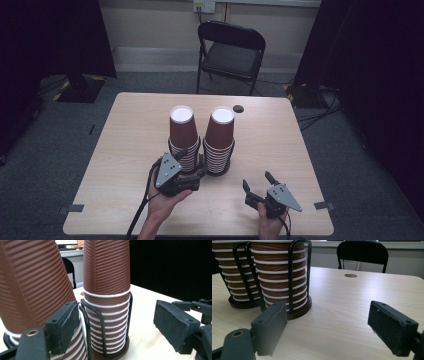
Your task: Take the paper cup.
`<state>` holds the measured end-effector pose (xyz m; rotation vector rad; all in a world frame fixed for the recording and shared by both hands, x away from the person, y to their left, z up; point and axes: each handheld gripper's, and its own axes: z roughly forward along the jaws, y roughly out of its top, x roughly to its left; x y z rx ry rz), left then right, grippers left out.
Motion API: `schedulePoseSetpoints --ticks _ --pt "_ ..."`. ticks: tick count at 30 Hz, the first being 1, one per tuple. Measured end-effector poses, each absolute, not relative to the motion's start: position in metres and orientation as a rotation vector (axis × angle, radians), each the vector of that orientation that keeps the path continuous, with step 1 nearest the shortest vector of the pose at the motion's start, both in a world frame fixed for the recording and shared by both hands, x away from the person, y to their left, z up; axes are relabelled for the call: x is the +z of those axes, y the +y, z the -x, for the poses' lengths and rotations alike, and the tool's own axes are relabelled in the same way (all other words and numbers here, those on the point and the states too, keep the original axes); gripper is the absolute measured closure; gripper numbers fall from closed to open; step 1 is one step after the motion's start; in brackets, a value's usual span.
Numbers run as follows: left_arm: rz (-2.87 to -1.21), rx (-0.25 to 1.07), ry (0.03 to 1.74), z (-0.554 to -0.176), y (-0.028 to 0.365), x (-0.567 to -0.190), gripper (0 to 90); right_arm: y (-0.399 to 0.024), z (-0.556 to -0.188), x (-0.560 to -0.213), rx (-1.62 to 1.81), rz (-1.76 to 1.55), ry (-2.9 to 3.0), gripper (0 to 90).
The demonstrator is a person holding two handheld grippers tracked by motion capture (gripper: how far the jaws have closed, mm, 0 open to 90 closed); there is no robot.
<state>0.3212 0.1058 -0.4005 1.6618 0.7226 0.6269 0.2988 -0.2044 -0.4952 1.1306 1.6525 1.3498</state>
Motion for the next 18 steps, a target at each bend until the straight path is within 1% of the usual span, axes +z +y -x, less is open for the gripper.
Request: schedulePoseSetpoints --ticks 10,14,18 --pt "-1.635 0.6 0.706 -0.331 0.098 -0.384 19.8 -0.205 -0.299 -0.495 1.354 -1.135 1.651 15.1" --pt "-1.641 0.595 0.67 -0.334 0.093 -0.377 17.2 -0.205 -0.299 -0.495 1.356 -1.136 1.65 15.1" --pt "-1.646 0.592 0.67 -0.339 0.088 -0.369 15.6 -0.205 -0.299 -0.495 1.359 -1.135 1.648 15.1"
